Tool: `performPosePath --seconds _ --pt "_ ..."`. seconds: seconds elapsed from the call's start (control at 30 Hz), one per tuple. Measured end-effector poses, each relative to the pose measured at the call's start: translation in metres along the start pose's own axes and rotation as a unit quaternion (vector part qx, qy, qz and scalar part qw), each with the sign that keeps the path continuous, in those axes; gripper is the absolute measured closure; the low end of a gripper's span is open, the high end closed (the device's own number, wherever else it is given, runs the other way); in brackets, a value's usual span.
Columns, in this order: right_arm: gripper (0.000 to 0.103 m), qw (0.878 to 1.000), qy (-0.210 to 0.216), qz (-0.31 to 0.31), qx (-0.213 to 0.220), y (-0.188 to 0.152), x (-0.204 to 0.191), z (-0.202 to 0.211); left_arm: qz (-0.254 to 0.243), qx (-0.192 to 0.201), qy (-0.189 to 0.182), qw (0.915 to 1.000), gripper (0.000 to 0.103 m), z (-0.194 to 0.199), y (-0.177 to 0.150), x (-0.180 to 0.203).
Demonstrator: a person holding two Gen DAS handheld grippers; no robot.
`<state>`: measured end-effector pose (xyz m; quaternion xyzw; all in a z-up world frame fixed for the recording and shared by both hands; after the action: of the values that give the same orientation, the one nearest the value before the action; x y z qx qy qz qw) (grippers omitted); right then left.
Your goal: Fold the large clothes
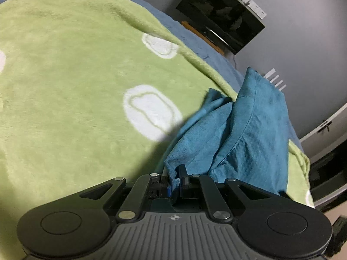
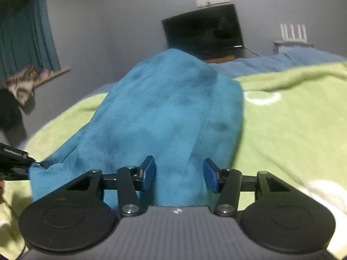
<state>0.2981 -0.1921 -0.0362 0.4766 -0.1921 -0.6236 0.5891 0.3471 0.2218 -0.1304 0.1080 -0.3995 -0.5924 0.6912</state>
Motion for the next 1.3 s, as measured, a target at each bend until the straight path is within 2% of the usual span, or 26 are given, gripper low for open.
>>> performPosePath --seconds 0.07,0.17,0.2,0.23,0.3,0.37,0.43,0.47,0.5,0.57,0.6,0.63,0.67,0.7,0.73,0.8,0.83,0.93,1.07,1.1,1.13,1.17,1.2,1.23,1.27,1.3 --pt "0.049 1.000 -0.011 -0.009 -0.005 0.009 0.000 -0.023 0.007 -0.007 0.002 1.0000 0.095 -0.003 -0.003 -0.004" --pt "0.048 0.999 -0.010 -0.049 0.019 0.027 0.009 -0.022 0.018 -0.013 -0.002 0.9998 0.094 -0.006 -0.008 -0.011" --pt "0.046 0.996 -0.015 -0.077 0.032 0.033 0.020 -0.018 0.020 -0.014 -0.005 0.9997 0.094 -0.009 -0.010 -0.011" --pt "0.043 0.994 -0.021 -0.101 0.034 0.040 0.026 -0.036 0.022 -0.015 -0.009 0.9996 0.093 -0.009 -0.012 -0.014" --pt "0.031 0.985 -0.023 -0.172 0.005 0.039 0.056 -0.032 0.032 -0.018 -0.017 0.9992 0.093 -0.015 -0.014 -0.018" --pt "0.027 0.966 0.013 -0.254 -0.050 0.031 0.086 -0.036 0.045 -0.021 -0.023 0.9985 0.093 -0.020 -0.015 -0.022" --pt "0.017 0.943 0.050 -0.317 -0.087 0.022 0.106 -0.044 0.052 -0.027 -0.026 0.9979 0.093 -0.019 -0.019 -0.023" --pt "0.007 0.928 0.071 -0.349 -0.110 0.018 0.115 -0.051 0.056 -0.029 -0.027 0.9976 0.093 -0.019 -0.019 -0.022" --pt "0.003 0.911 0.097 -0.379 -0.133 0.014 0.123 -0.060 0.063 -0.032 -0.030 0.9970 0.093 -0.019 -0.021 -0.022" --pt "0.003 0.885 0.149 -0.409 -0.168 0.006 0.126 -0.070 0.074 -0.038 -0.036 0.9959 0.093 -0.017 -0.023 -0.021" --pt "0.003 0.878 0.169 -0.407 -0.187 0.002 0.122 -0.075 0.079 -0.040 -0.037 0.9953 0.093 -0.017 -0.024 -0.021" --pt "0.003 0.878 0.177 -0.399 -0.197 0.000 0.115 -0.076 0.086 -0.041 -0.037 0.9948 0.093 -0.016 -0.026 -0.021" --pt "0.007 0.892 0.169 -0.374 -0.189 0.002 0.107 -0.072 0.093 -0.041 -0.037 0.9942 0.093 -0.016 -0.027 -0.021" --pt "0.019 0.899 0.157 -0.365 -0.184 0.006 0.105 -0.070 0.100 -0.041 -0.036 0.9935 0.093 -0.016 -0.028 -0.021" --pt "0.026 0.891 0.158 -0.385 -0.183 0.008 0.111 -0.070 0.108 -0.042 -0.037 0.9926 0.093 -0.015 -0.030 -0.021" --pt "0.052 0.873 0.176 -0.417 -0.181 0.015 0.125 -0.064 0.112 -0.049 -0.046 0.9914 0.093 -0.015 -0.033 -0.013" --pt "0.055 0.872 0.185 -0.416 -0.182 0.021 0.130 -0.059 0.104 -0.057 -0.047 0.9918 0.093 -0.015 -0.036 -0.004" --pt "0.059 0.887 0.186 -0.381 -0.183 0.045 0.144 -0.035 0.053 -0.089 -0.058 0.9929 0.094 -0.014 -0.053 0.033" --pt "0.059 0.902 0.173 -0.338 -0.207 0.073 0.181 -0.005 0.032 -0.114 -0.108 0.9870 0.094 -0.009 -0.084 0.077" --pt "0.058 0.909 0.157 -0.319 -0.218 0.078 0.192 0.003 0.019 -0.116 -0.112 0.9867 0.094 -0.008 -0.091 0.087" --pt "0.054 0.922 0.131 -0.289 -0.223 0.080 0.196 0.021 0.006 -0.117 -0.112 0.9868 0.092 -0.007 -0.096 0.095" --pt "0.043 0.936 0.088 -0.257 -0.224 0.082 0.198 0.031 -0.008 -0.114 -0.110 0.9873 0.092 -0.007 -0.099 0.102" --pt "0.039 0.951 0.040 -0.217 -0.215 0.085 0.196 0.038 -0.027 -0.108 -0.099 0.9889 0.092 -0.006 -0.097 0.109" --pt "0.039 0.966 0.010 -0.172 -0.192 0.089 0.192 0.045 -0.050 -0.097 -0.087 0.9902 0.092 -0.004 -0.094 0.116" --pt "0.039 0.981 -0.005 -0.126 -0.150 0.095 0.183 0.050 -0.058 -0.087 -0.083 0.9910 0.092 -0.002 -0.092 0.119" --pt "0.039 0.990 -0.013 -0.094 -0.106 0.101 0.173 0.055 -0.062 -0.076 -0.078 0.9921 0.093 0.001 -0.089 0.121"
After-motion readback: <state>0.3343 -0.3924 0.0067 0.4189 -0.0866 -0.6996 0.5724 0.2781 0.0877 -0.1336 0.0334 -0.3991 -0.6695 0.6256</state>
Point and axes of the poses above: each gripper's, at about its wrist camera, not at the fingertips, and z roughly against the way its jaws point, x to its right, y to its top, the point moved 3 cm from there along -z, roughly the way its jaws point, and after that the axes turned 12 degrees about -z, right-handed, at the moved point
